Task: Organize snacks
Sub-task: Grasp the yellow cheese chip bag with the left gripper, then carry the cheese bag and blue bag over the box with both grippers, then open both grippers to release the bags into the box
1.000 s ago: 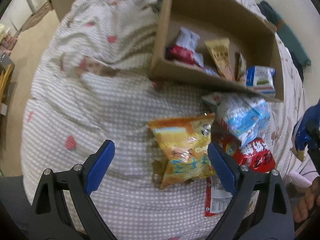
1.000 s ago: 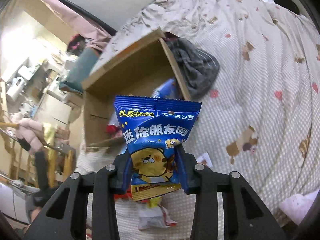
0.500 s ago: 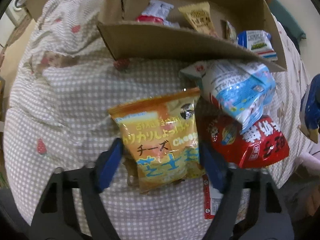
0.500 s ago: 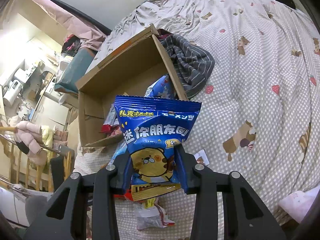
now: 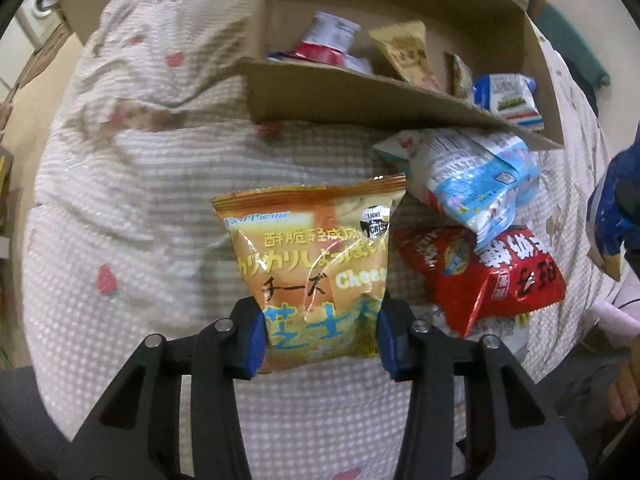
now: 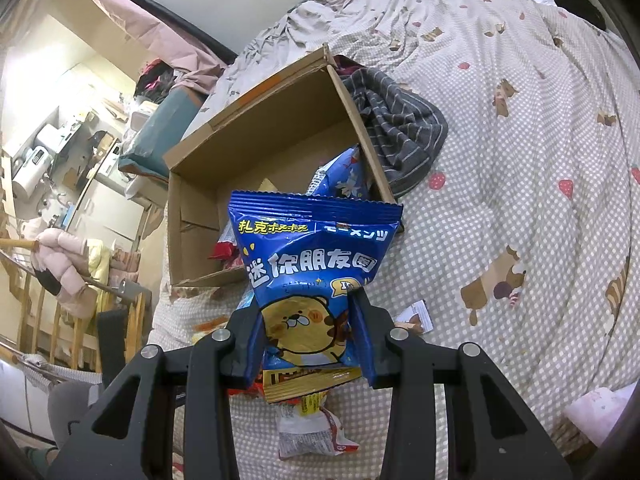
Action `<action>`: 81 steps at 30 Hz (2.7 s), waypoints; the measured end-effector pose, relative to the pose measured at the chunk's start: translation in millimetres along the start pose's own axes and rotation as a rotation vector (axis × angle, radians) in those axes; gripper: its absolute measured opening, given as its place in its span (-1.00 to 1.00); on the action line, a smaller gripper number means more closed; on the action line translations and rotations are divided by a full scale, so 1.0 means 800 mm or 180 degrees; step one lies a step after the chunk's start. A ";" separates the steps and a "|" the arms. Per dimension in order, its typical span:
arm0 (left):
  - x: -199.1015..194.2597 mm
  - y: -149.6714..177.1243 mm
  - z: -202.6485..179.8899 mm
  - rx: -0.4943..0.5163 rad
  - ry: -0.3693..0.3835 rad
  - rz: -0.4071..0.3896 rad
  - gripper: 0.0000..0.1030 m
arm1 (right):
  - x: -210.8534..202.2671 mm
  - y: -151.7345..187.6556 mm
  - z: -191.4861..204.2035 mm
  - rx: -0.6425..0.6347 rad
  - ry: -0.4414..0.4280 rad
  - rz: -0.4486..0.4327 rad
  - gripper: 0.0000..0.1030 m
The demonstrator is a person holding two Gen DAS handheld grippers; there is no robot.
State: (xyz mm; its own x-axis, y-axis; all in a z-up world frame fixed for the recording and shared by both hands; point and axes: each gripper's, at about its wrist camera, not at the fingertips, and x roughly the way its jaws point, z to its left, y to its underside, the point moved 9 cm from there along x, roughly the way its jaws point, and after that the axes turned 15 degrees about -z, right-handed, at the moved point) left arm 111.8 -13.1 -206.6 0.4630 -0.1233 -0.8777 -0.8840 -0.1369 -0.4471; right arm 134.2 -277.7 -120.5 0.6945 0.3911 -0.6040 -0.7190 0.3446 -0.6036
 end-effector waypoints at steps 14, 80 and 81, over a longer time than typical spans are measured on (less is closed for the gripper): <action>-0.085 -0.070 0.065 -0.0235 -0.0321 -0.0663 -0.22 | -0.015 -0.014 0.001 0.0125 -0.0125 -0.0125 -0.23; -0.011 -0.209 -0.040 0.0598 -0.0114 -0.1156 -0.16 | 0.156 -0.068 0.084 -0.0139 -0.0454 0.0137 -0.17; -0.011 -0.209 -0.039 0.0594 -0.0117 -0.1159 -0.16 | 0.156 -0.069 0.085 -0.0137 -0.0463 0.0130 -0.17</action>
State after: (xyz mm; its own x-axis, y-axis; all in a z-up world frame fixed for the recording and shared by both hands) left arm 257.4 -20.2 -118.8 0.7481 -0.0642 -0.6605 -0.6610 0.0159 -0.7502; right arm 258.3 -190.2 -127.4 0.6512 0.5244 -0.5486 -0.7424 0.2902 -0.6038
